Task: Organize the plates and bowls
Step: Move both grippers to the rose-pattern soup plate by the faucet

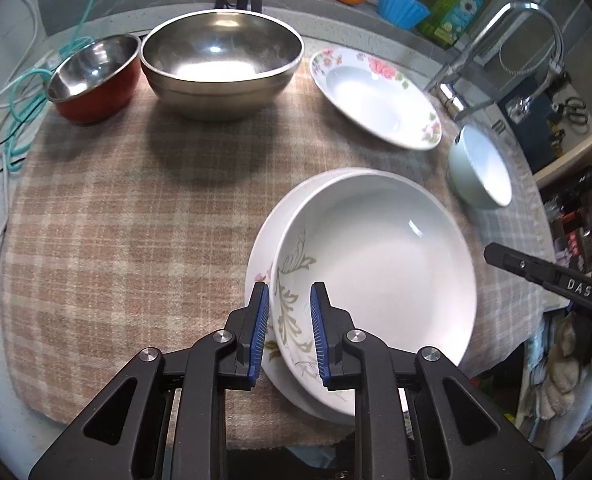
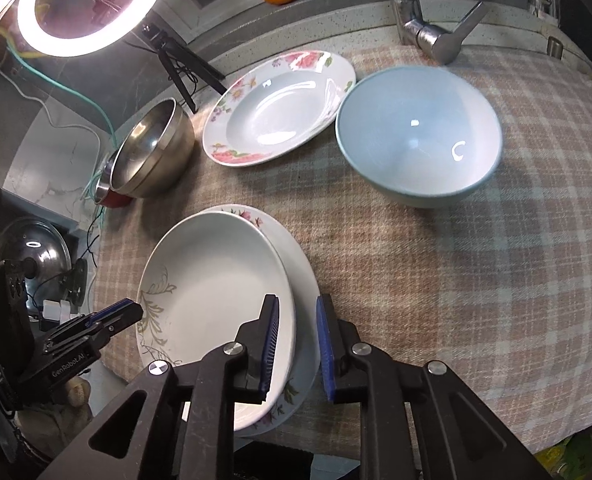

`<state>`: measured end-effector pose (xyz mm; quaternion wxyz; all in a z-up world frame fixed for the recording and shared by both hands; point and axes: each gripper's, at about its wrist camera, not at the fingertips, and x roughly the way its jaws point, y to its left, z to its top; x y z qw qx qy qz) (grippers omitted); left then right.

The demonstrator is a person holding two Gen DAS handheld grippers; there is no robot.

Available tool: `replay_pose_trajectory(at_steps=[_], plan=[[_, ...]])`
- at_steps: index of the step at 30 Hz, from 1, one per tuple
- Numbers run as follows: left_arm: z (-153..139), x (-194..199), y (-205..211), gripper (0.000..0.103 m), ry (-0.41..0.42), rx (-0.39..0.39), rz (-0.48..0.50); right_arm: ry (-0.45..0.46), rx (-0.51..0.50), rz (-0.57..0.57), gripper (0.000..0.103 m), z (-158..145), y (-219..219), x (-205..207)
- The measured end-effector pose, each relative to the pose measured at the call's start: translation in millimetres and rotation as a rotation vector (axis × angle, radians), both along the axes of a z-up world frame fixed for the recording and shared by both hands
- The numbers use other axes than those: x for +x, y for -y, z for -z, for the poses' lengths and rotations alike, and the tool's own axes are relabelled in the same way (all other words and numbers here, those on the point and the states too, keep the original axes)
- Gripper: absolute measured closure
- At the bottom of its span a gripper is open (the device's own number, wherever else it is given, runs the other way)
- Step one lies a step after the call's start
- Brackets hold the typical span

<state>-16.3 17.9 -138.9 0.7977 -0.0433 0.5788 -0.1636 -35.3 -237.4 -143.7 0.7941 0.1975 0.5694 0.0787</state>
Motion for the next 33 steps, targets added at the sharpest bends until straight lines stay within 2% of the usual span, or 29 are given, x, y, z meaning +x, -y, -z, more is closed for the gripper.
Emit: replay_pose_trajectory(at_steps=[10,22,29,33], plan=[[-19.3,17.3,1.5,0.085,0.036,-0.048,-0.014,0.102,-0.051,-0.048,0.081,-34.8,15.5,16.2],[-23.9,46.4,21.1,0.085,0.047,-0.104,-0.083,0.212,-0.111,-0.107,0.081,-69.6,37.8,74.2],[-16.4,66.8,35.4,0.085,0.034,-0.137,-0.139,0.209,-0.185,-0.239,0.081,-72.8,29.7,117.4],[-7.1,80.9,45.1,0.085,0.012,-0.144,-0.153,0.159,-0.169,-0.253,0.081,-63.1,33.8,146.5]])
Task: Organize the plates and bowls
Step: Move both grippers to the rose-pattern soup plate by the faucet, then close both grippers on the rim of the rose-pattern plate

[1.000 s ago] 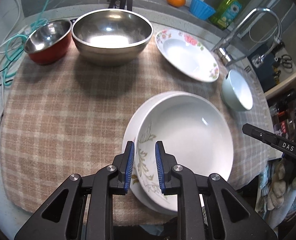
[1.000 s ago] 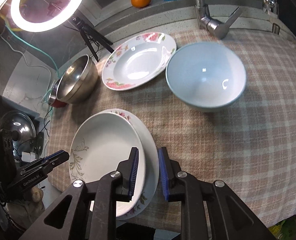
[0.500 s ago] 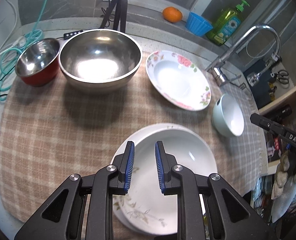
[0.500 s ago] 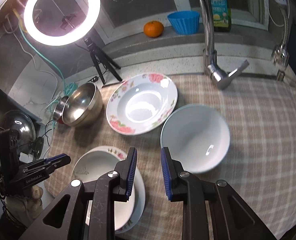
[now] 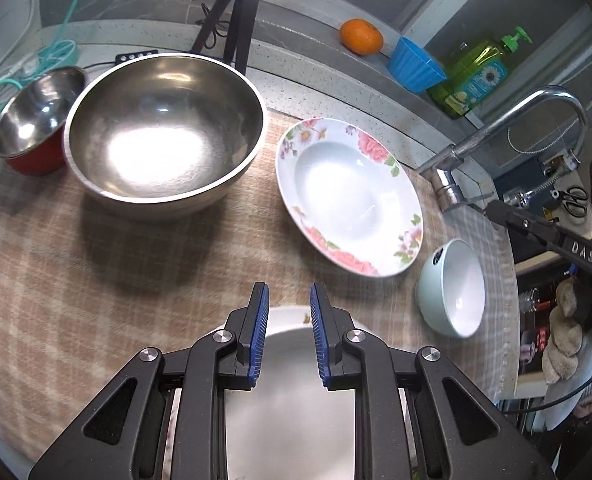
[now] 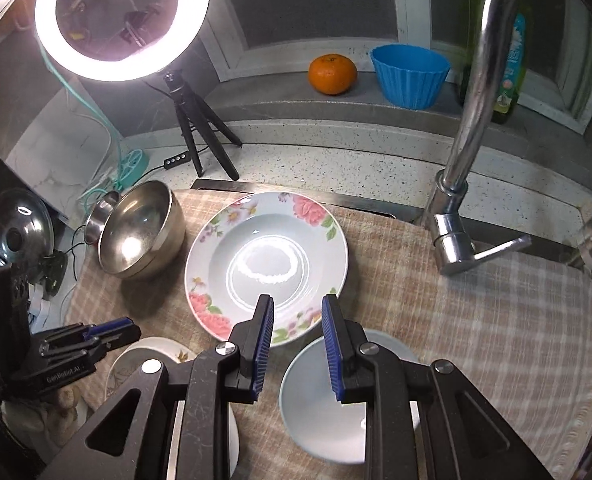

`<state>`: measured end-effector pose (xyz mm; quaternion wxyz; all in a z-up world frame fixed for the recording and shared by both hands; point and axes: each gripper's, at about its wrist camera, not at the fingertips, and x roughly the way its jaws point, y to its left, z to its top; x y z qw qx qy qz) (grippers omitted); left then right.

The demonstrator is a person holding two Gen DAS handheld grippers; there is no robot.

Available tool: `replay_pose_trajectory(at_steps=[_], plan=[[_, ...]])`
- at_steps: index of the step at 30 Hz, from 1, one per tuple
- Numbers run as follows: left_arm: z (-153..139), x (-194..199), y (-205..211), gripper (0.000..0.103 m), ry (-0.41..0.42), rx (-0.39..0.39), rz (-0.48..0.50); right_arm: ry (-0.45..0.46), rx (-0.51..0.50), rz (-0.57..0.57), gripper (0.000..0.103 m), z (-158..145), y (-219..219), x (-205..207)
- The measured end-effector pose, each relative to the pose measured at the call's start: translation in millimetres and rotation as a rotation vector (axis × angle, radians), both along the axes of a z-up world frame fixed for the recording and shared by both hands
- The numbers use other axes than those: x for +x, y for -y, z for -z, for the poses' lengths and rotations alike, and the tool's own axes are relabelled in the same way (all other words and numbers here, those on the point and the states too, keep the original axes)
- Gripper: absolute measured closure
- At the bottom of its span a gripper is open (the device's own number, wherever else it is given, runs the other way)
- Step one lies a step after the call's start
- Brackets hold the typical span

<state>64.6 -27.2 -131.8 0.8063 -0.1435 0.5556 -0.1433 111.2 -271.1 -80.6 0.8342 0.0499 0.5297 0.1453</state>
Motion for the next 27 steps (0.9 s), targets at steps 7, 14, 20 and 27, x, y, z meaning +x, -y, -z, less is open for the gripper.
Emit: replay_pose_trajectory(at_steps=[7,14,20,27], plan=[[14.6,19.7,6.1,0.085,-0.038,-0.023,-0.031,-0.090,0.026,-0.004,0.081,27.4,9.8,42.8],[26.8,33.6,12.0,0.085,-0.068,-0.020,-0.049,-0.143,0.011,-0.030,0.081,50.4,5.4,69.7],[29.4,40.6,14.5,0.085,-0.071,-0.025,-0.056,-0.177,0.013,-0.035,0.081,65.6,5.7,87.8],[29.4,42.0,17.6,0.085,-0.069,-0.012,-0.054,-0.197,0.011,-0.045,0.081,75.7,2.5,95.8]])
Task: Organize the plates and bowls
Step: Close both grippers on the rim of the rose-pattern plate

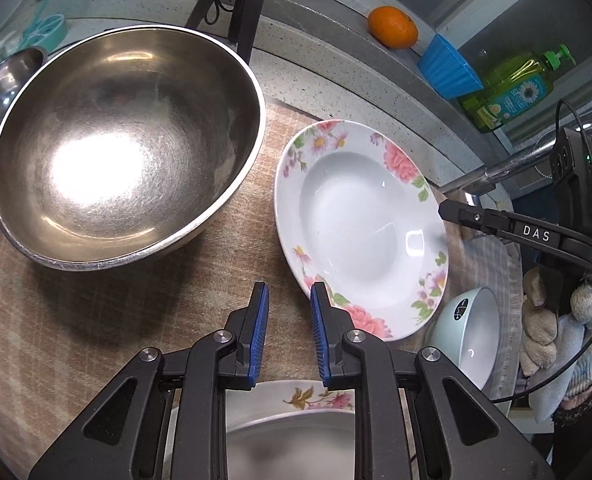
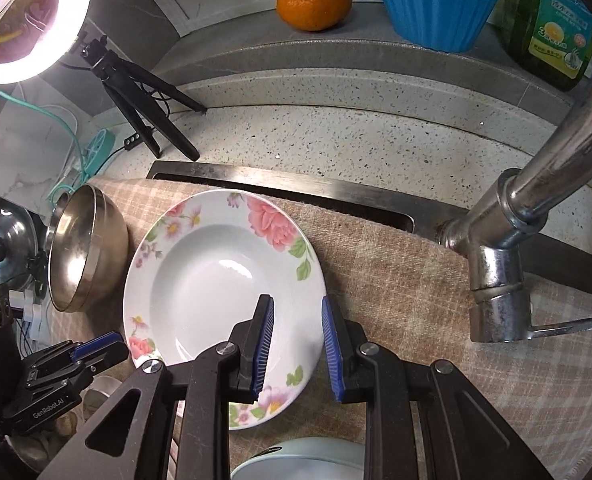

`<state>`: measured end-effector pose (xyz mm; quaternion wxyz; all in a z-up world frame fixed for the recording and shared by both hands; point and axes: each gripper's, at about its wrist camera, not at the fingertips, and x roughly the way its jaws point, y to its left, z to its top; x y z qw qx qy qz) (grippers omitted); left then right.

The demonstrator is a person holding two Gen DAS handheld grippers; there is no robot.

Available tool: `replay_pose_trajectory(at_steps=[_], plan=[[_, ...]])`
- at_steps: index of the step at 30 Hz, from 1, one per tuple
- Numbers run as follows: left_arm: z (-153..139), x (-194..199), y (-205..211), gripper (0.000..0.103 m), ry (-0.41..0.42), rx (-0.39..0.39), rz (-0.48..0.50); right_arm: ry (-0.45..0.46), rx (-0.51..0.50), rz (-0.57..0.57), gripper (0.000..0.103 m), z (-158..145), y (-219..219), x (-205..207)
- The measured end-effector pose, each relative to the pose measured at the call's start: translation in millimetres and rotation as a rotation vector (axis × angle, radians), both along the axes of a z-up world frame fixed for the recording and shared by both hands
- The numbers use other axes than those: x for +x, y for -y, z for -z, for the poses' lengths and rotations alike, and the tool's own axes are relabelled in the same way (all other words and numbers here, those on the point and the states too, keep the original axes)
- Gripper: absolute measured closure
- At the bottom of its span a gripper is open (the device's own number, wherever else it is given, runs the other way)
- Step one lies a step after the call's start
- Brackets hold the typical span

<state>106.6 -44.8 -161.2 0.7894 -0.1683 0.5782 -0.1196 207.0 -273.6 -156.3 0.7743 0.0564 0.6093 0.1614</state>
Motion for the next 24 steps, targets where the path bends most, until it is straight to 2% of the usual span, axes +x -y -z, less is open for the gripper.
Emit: replay_pose_trajectory(at_steps=[15,24], plan=[[6.4,10.7,2.1,0.085,-0.027,-0.023,0.004,-0.028,0.017,0.011,0.081,9.9,1.9,14.9],[9.0,12.8,11.9,0.085,-0.028,-0.017,0.033,-0.030,-0.015,-0.007,0.084,13.1,-3.1,15.2]])
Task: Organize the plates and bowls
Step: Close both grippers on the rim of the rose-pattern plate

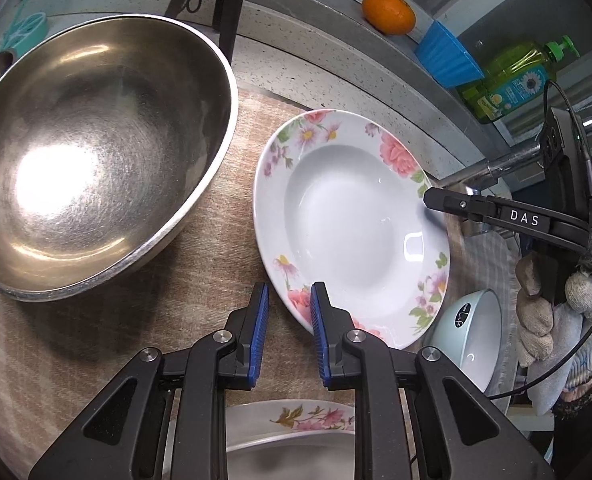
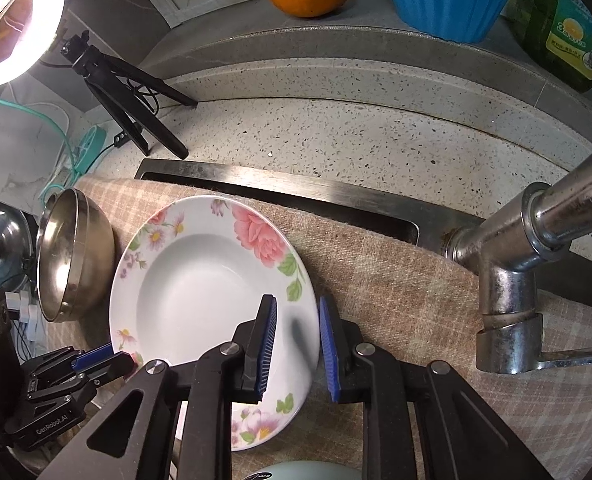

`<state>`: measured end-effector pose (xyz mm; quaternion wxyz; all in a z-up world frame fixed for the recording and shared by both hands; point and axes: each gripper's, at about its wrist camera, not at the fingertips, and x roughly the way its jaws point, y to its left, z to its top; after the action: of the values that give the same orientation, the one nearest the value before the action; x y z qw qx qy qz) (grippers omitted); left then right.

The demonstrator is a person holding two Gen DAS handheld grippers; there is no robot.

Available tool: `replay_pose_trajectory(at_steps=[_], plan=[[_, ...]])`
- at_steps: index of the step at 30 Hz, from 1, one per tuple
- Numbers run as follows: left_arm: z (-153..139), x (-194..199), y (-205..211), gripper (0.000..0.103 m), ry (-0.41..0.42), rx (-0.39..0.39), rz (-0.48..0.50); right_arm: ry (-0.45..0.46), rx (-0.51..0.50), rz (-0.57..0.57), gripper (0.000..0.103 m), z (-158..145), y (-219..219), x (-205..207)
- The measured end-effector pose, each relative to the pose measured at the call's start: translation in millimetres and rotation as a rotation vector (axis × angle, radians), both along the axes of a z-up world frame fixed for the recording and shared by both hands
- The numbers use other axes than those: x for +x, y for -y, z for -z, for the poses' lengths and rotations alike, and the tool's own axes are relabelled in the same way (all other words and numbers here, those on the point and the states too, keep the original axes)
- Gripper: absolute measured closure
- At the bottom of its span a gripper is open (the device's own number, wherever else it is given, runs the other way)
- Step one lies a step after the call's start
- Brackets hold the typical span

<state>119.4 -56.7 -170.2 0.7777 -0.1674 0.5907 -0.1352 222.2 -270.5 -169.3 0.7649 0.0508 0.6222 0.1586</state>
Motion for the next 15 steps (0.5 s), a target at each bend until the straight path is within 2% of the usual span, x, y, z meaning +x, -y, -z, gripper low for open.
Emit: replay_pose_trajectory(at_steps=[5,15], plan=[[1.4,1.4,3.5,0.085,0.006,0.005,0.008,-0.004,-0.017,-0.009,0.088,2.4,-1.1,1.1],[0.7,5.2,7.3,0.085,0.021,0.022,0.034,-0.010,-0.028,-0.021,0.088,9.3,-7.4,3.5]])
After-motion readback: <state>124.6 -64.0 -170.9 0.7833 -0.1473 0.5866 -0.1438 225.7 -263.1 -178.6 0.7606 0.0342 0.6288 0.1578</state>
